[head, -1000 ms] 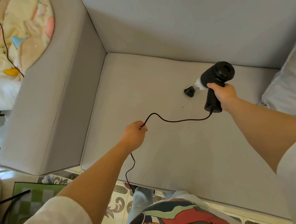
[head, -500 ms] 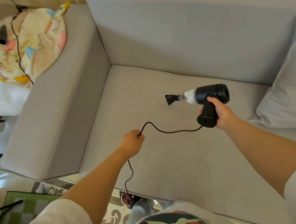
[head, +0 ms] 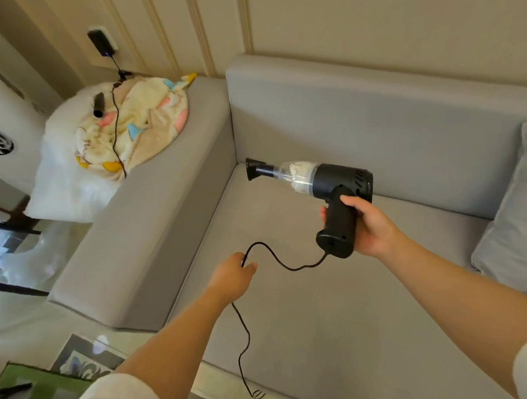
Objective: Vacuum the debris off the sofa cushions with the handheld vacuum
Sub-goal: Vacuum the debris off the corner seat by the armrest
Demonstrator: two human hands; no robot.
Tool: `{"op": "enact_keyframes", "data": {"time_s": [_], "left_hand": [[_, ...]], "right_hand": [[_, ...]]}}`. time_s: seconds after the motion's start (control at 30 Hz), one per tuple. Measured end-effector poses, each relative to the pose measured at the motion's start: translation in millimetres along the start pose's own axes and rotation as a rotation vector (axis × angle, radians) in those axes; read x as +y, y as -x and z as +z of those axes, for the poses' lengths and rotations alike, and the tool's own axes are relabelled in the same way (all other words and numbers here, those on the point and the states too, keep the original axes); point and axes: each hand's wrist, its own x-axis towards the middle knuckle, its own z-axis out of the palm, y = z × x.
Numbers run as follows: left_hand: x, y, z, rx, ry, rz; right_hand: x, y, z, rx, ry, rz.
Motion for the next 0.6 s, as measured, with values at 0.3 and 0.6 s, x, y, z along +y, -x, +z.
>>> {"op": "enact_keyframes", "data": {"time_s": [0.3, 0.6], "left_hand": [[-86.7, 28.1, -94.4, 0.067, 0.069, 0.066], [-130.2, 63.1, -204.7, -0.018, 0.106, 0.269]], "right_hand": [[86.0, -9.5, 132.6, -0.113, 0.168, -0.034], [174.9, -21.0, 266.8, -0.145, 0.164, -0.133]]}}
